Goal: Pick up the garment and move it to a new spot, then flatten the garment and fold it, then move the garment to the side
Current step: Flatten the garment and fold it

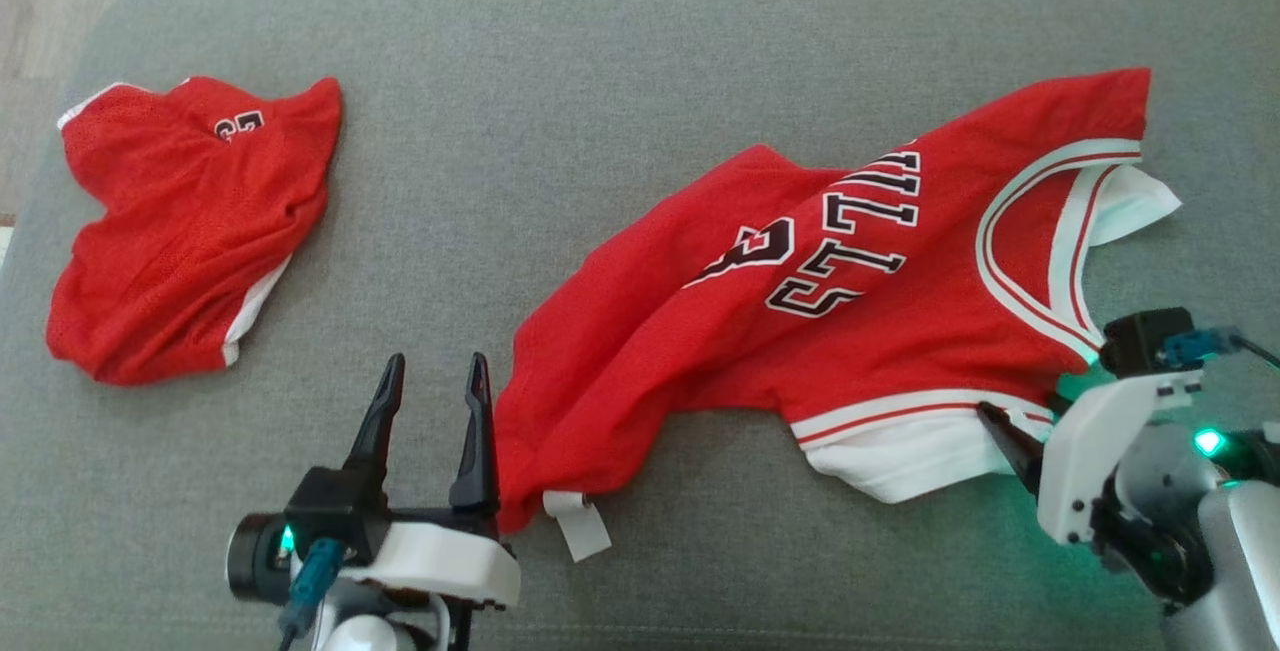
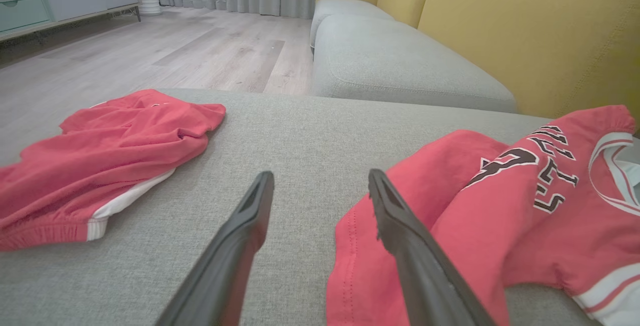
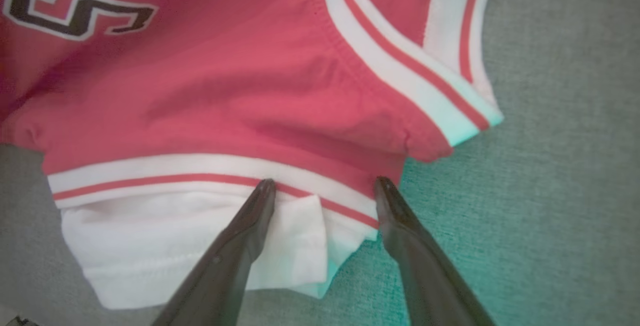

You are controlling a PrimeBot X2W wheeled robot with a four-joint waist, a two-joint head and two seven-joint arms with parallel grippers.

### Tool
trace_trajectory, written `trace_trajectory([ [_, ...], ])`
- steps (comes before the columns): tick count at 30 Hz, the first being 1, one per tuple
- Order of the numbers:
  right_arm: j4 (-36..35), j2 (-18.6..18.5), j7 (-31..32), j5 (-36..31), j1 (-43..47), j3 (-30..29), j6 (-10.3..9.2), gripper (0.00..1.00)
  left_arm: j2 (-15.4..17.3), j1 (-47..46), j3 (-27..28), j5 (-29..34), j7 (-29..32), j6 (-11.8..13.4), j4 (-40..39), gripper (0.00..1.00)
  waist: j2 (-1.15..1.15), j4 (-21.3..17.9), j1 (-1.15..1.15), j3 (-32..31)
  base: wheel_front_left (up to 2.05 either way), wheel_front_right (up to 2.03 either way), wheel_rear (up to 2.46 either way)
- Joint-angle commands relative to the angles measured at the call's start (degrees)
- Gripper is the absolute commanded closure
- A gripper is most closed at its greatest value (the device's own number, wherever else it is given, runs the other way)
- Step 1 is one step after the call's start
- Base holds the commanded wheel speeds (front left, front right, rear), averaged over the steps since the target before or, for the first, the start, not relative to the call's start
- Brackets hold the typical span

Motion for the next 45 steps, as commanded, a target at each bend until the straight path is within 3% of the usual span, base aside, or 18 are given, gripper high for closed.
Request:
trace_trajectory([
  [1, -0.9, 0.2, 0.6, -0.4, -2.3, 0.4, 0.39, 0.00, -0.2, -2.5, 1.7, 0.6, -0.7, -0.1, -1.9, 0.00, 0.00, 0.1, 0.00, 0.3, 0.00, 0.00, 0.00],
  [6, 4.4, 2.4, 2.2, -1.8, -5.8, 1.8, 0.39, 0.00, -0.2, -3.3, 1.4, 0.5, -0.7, -0.2, -1.8, 0.00, 0.00, 0.7, 0.00, 1.0, 0.00, 0.00, 0.00],
  [7, 5.2, 2.5, 2.4, -1.8, -6.3, 2.4, 0.39, 0.96, -0.2, -3.4, 1.3, 0.5, -0.7, -0.1, -1.7, 0.00, 0.00, 0.8, 0.00, 1.0, 0.00, 0.00, 0.00],
  [8, 5.8, 2.4, 2.6, -1.8, -6.8, 3.1, 0.39, 1.00, -0.2, -3.5, 1.3, 0.4, -0.7, 0.0, -1.7, 0.00, 0.00, 0.9, 0.00, 0.9, 0.00, 0.00, 0.00],
  [11, 5.8, 1.5, 2.2, -0.7, -8.4, 4.0, 0.39, 1.00, -0.2, -3.4, 1.3, 0.2, -0.7, 0.3, -1.7, 0.00, 0.00, 0.9, 0.00, 0.6, 0.00, 0.00, 0.00],
  [16, 4.6, -0.8, 1.5, 0.9, -10.8, 0.7, 0.39, 1.00, -0.2, -2.7, 1.7, 0.2, -0.7, 0.5, -1.7, 0.00, 0.00, 0.3, 0.00, -0.1, 0.00, 0.00, 0.00],
  [26, 1.5, -9.4, 7.7, -0.6, -12.4, -11.6, 0.39, 1.00, -0.2, -2.7, 1.8, 0.1, -0.7, 0.4, -1.9, 0.00, 0.00, -0.6, 0.00, -0.5, 0.00, 0.00, 0.00],
  [31, 1.1, -8.1, 9.3, -2.6, -10.0, -12.9, 0.39, 1.00, -0.2, -2.6, 1.3, -0.3, -0.7, 0.3, -1.6, 0.00, 0.00, -0.7, 0.00, -0.6, 0.00, 0.00, 0.00],
  [32, 1.0, -7.4, 9.0, -3.1, -9.7, -13.2, 0.39, 0.80, -0.2, -2.6, 1.1, -0.5, -0.7, 0.3, -1.6, 0.00, 0.00, -0.7, 0.00, -0.7, 0.00, 0.00, 0.00],
  [33, 0.8, -6.9, 8.3, -3.7, -9.5, -13.3, 0.39, 0.35, -0.2, -2.6, 0.8, -0.6, -0.7, 0.1, -1.4, 0.00, 0.00, -0.8, 0.00, -0.7, 0.00, 0.00, 0.00],
  [34, 0.6, -6.6, 6.4, -5.5, -9.4, -13.3, 0.39, 0.00, -0.2, -2.6, 0.2, -0.8, -0.7, -0.5, -0.9, 0.00, 0.00, -0.9, 0.00, -0.8, 0.00, 0.00, 0.00],
  [40, -3.9, -7.1, -4.0, -12.2, -9.0, -11.7, 0.39, 0.00, -0.2, -3.1, -2.1, -1.9, -0.7, -3.1, 2.4, 0.00, 0.00, -1.5, 0.00, -1.7, 0.00, 0.00, 0.00],
  [45, -11.2, -2.4, -18.1, -15.1, -8.2, -12.9, 0.39, 0.00, -0.2, -4.1, -4.6, -2.9, -0.7, -5.9, 7.4, 0.00, 0.00, -2.7, 0.00, -2.8, 0.00, 0.00, 0.00],
])
